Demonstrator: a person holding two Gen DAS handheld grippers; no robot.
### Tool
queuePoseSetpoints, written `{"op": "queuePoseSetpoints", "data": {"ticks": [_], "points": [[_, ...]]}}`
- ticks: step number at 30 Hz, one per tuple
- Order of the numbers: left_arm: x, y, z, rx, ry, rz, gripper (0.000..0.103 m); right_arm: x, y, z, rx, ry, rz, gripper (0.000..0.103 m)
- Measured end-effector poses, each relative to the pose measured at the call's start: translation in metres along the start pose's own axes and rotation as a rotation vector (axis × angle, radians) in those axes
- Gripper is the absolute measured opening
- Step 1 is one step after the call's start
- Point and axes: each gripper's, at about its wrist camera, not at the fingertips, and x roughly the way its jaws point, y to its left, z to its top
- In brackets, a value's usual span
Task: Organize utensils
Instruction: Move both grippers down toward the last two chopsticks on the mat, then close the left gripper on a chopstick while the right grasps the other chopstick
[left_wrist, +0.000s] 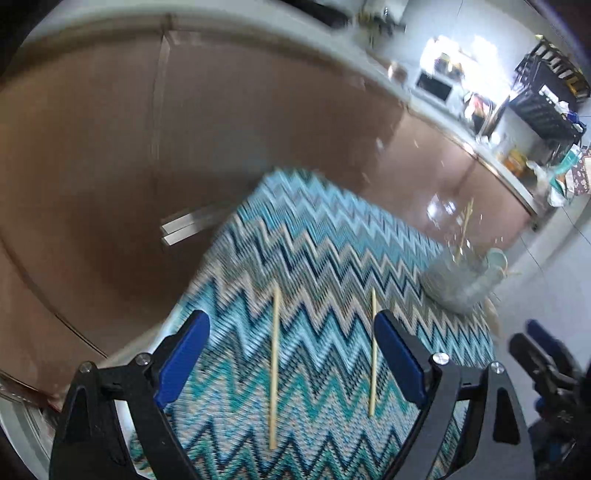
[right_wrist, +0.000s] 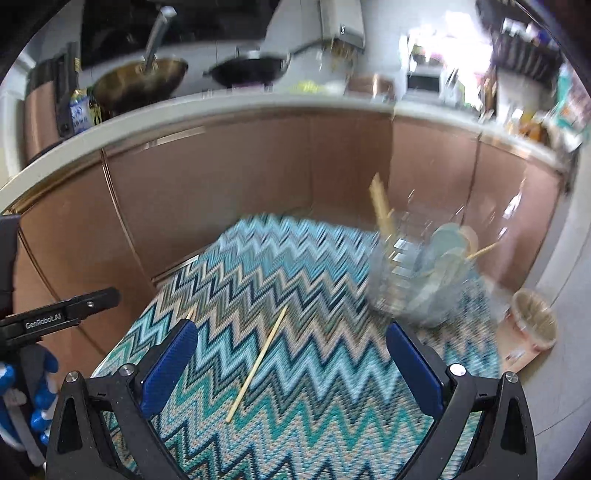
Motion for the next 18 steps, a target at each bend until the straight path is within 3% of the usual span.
{"op": "queuePoseSetpoints", "data": {"ticks": [4, 6, 10, 12, 18], "points": [[0.044, 0.000, 0.014, 0.022, 0.137, -0.031, 0.082, 0.048, -0.006, 0.009, 0.005, 0.150, 0.081, 0.082], [0.061, 0.000, 0.020, 0.014, 0.195, -0.048, 0.073, 0.072, -0.010, 0.011, 0.028, 0.224, 0.125, 0.067], [0.092, 0.003, 0.026, 0.024, 0.275, -0.047, 0.059, 0.114, -0.012, 0.014, 0.043, 0.332, 0.170, 0.057], [0.108, 0.006, 0.028, 0.019, 0.317, -0.046, 0.048, 0.134, -0.013, 0.015, 0.062, 0.379, 0.200, 0.051], [0.142, 0.013, 0.029, 0.004, 0.421, -0.059, 0.037, 0.184, -0.013, 0.017, 0.092, 0.495, 0.243, 0.034]]}}
